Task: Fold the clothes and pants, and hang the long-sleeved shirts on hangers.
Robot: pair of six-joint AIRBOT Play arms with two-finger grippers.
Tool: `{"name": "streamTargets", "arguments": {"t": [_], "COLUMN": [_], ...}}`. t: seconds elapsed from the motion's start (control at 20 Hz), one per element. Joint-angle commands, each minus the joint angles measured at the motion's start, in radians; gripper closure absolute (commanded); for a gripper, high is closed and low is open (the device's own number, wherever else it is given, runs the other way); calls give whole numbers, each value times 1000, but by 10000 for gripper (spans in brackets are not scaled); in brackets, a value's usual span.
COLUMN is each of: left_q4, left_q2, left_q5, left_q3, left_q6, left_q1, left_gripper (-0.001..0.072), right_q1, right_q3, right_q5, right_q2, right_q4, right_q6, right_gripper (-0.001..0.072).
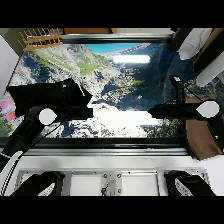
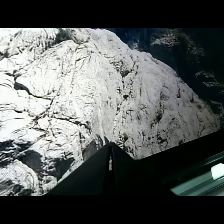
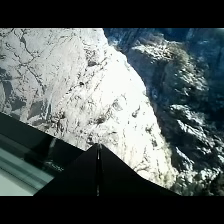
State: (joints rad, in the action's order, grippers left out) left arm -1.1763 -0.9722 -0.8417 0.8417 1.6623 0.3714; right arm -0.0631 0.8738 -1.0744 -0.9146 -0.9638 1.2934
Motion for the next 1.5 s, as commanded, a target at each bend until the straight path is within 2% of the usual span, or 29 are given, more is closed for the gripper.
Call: {"name": "streamTargets", "arguments": {"t": [0.0, 0.35, 0.5, 0.55, 0.6, 0.75, 0.9, 1.1, 1.3, 1.45], "left_q4": [0, 0, -19, -64, -136, -384, -521, -532, -531, -534], "left_q2": [1, 1, 1, 1, -2, -83, -246, -504, -732, -837], "left_q5": [0, 3, 44, 77, 98, 74, 32, 26, -1, -26], "left_q3": [0, 0, 0, 3, 19, 166, 344, 481, 578, 640], "left_q6": [0, 0, -8, -45, -64, -58, -60, -61, -61, -69], "left_q1": [1, 1, 0, -2, -6, -86, -200, -285, -276, -261], "left_gripper": [693, 693, 689, 408, 4, 1, 1, 0, 1, 0], "right_q1": [-1, -1, -1, -1, -1, -1, -1, -1, -1, -1], "right_q3": [0, 0, 0, 0, 0, 0, 0, 0, 0, 0], "right_q5": [0, 0, 0, 0, 0, 0, 0, 0, 0, 0], "right_q2": [0, 0, -1, -1, 0, 0, -1, -1, -1, -1], "right_q4": [0, 0, 0, 0, 0, 0, 0, 0, 0, 0], "right_q6": [0, 0, 0, 0, 0, 0, 0, 0, 0, 0], "right_gripper": [670, 670, 670, 670, 670, 670, 670, 670, 670, 670]}}
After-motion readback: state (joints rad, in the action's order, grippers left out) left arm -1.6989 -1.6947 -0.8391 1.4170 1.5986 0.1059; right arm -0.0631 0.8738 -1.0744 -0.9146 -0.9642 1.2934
